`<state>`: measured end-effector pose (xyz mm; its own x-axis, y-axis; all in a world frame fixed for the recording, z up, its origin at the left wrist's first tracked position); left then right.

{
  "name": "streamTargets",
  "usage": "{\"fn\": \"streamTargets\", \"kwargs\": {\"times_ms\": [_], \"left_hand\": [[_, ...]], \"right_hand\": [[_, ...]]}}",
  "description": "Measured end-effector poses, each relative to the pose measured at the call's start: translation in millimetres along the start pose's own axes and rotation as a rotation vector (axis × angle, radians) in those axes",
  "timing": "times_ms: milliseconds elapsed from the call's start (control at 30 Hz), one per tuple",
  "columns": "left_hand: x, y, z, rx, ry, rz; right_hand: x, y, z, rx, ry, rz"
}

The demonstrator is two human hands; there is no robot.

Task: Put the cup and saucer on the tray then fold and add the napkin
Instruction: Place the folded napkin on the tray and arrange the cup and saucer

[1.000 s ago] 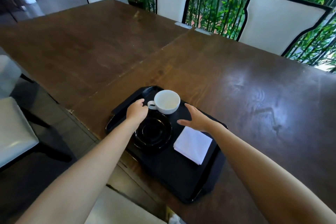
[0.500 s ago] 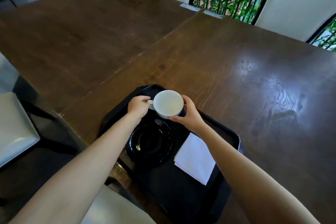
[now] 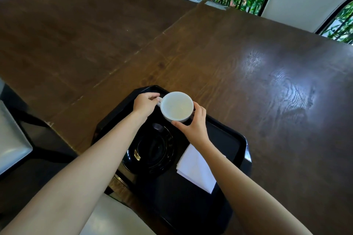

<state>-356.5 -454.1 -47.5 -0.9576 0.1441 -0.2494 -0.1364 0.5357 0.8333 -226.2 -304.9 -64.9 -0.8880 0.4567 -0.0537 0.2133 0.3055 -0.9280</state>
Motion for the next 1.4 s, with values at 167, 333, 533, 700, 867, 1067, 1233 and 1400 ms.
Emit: {"fn": "streamTargets", "kwargs": {"times_ms": [167,333,533,700,867,1067,1233,1400], "left_hand": [[5,2,3,0.01,-0.01,0.004],[5,0,1,-0.015,-0.021,0.007],[-9,-11,-24,0.007,-0.083,-0.019],[-39,-45,-65,0.185,-0.168,-0.076],[-76,-79,-74,0.32,-0.24,-0.118],[-88,-86,-74,0.291,-0.165,-0.1],[-85,-87,-76,0.279,-0.14,-0.087],[-81,-89,-78,0.285,-0.139,-0.081]], "right_hand": [[-3,0,1,-0.006,0.032,0.015],[-4,1,2,-0.016,0.023,0.024],[-16,7,-11,-0.055,-0.008,0.085],[-55,-9,-23,-0.387,0.066,-0.142],[-86,-18,15,-0.738,-0.181,-0.324],[-93,-11,35,-0.84,-0.303,-0.299],[-92,-14,38,-0.839,-0.309,-0.301],[-92,-16,39,-0.806,-0.305,-0.3]]}}
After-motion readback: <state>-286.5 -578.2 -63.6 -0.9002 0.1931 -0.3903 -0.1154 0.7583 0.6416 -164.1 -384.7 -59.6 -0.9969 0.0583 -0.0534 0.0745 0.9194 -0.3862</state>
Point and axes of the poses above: each hand's wrist, its own x-axis towards the middle knuckle, its own z-axis out of the palm, y = z × x, the point moved 8 cm from there along x, towards the middle knuckle, and after that the axes turned 1 degree about y, right-handed, at the moved point
